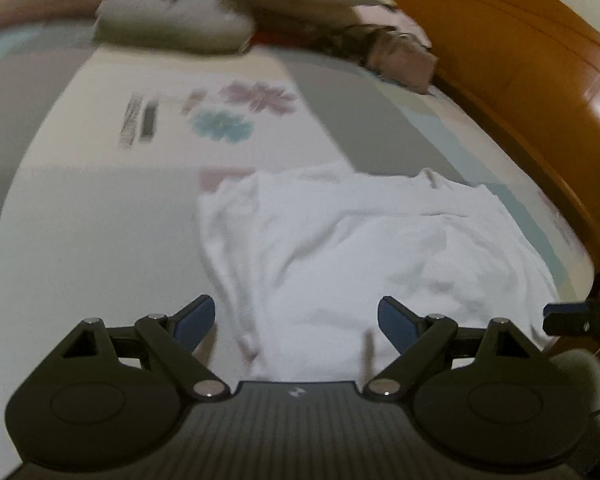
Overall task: Fold clothes
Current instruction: 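Move the left tool to the sweatshirt side edge, rolling it sideways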
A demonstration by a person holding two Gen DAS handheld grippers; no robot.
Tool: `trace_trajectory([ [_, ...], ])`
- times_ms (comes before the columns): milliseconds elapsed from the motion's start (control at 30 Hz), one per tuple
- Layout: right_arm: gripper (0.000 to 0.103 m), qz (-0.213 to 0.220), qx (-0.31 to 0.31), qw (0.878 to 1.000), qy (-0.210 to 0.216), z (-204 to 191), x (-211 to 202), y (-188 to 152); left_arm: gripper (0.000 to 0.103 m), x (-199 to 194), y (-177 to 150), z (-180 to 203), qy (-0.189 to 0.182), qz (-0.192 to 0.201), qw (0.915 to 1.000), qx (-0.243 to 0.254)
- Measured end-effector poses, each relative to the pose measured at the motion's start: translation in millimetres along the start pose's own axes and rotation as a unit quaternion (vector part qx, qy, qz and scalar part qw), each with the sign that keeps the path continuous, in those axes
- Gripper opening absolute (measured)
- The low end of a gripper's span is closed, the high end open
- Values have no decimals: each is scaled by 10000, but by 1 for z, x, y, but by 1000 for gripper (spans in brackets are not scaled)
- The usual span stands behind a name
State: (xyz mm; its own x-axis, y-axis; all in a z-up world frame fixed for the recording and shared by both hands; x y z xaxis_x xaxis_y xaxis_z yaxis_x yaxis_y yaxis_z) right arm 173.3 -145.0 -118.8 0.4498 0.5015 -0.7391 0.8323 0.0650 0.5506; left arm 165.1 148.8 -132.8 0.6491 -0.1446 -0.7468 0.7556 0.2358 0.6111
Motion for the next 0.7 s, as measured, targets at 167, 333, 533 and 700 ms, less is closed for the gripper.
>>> trace_trajectory([
  [167,103,-36,-106,9998,152,-7,2,-2,86,6,-6,-18,-622,-291,9957,-627],
  [333,103,4,-44,9999,158,-5,1,-2,86,21,8,-22,-1084,-240,9904,-827],
  [533,103,98,62,9998,142,-1,-4,-1,86,33,16,-27,-1519,-252,9809,-1185],
  [700,103,135,169,9997,146,2,-5,-1,86,35,14,-30,-1812,-281,9721,-1464],
])
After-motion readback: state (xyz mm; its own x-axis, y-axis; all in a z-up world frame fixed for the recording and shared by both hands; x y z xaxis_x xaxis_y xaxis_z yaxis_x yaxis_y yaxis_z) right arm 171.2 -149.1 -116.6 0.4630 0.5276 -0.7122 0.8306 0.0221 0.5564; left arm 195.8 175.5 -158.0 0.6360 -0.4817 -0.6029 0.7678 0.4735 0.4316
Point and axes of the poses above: each gripper's, at about its wrist camera, not at the fingertips, and x roughly the way its jaws point, z to its right, y to its top, the point moved 7 cm from there along x, roughly the way its jaws point, and after that the axes turned 4 degrees about y, right-handed, at the moved point
